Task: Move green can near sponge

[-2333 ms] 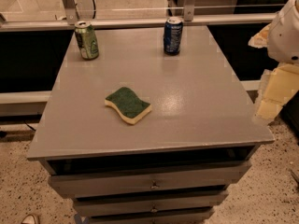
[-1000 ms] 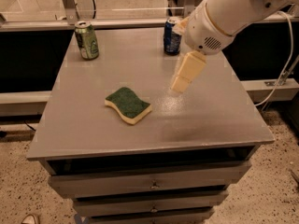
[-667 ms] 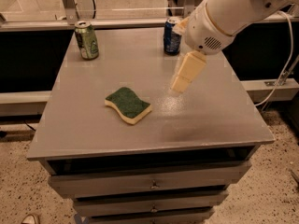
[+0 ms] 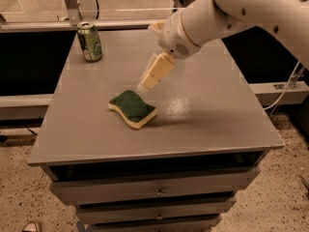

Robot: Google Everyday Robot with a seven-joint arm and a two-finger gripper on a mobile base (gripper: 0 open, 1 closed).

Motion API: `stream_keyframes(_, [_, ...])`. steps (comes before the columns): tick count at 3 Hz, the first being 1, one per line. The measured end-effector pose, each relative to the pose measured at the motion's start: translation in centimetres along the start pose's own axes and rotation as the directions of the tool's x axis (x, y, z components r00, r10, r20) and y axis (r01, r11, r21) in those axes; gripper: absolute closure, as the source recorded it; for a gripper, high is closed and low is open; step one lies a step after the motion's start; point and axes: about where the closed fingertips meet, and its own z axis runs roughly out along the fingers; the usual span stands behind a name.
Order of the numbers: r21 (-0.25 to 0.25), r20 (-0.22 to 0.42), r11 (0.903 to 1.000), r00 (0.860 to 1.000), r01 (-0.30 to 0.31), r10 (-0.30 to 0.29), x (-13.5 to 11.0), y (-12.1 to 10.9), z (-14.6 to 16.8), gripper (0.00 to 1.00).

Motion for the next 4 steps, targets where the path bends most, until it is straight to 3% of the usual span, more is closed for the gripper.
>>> stream_keyframes(1, [-0.016,0.149,0.9998,0.989,-0.011,0.013,-2.7,-2.6,6.2,0.0])
stream_keyframes(2, [-0.035,0.268,0.9983,0.962,-0.046,0.054,-4.9,-4.9,11.5,0.0])
stream_keyframes(4, [-0.061,0.44,0.9816,0.878,-0.181,0.189,-7.5,-9.9,19.7,0.0])
